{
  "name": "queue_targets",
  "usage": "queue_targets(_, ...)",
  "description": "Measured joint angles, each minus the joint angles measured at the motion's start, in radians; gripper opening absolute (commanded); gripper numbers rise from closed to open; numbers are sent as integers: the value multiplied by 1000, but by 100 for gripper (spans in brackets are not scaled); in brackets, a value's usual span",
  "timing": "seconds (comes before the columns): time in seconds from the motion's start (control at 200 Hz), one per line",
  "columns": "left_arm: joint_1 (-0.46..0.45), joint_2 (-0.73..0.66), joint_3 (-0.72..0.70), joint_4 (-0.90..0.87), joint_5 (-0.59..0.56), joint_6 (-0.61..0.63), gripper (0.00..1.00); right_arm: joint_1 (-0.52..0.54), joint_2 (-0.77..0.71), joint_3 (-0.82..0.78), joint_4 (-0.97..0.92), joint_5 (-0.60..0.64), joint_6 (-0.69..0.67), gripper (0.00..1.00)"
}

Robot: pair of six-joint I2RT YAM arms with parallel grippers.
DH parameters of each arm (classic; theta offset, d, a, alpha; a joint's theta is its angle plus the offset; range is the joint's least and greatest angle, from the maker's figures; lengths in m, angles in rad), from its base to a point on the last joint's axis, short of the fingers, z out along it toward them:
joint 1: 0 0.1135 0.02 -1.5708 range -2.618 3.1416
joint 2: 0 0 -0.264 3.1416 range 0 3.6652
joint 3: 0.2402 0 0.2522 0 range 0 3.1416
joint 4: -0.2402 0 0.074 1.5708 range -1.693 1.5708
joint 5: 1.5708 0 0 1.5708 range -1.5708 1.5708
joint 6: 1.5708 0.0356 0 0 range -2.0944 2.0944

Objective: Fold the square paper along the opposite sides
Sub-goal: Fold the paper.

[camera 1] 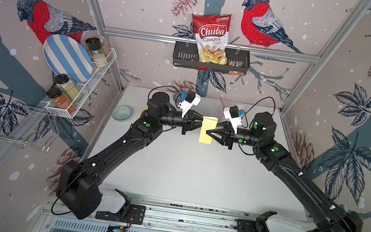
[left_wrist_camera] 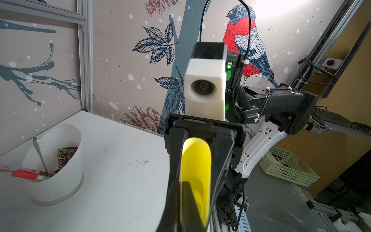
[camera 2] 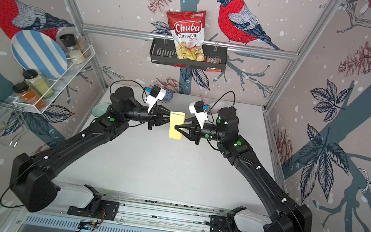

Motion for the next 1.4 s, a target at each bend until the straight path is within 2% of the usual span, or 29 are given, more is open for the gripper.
queue_targets(1.401,0,0,-1,0,0,8,0,6,1,-1,7,4,-1,27)
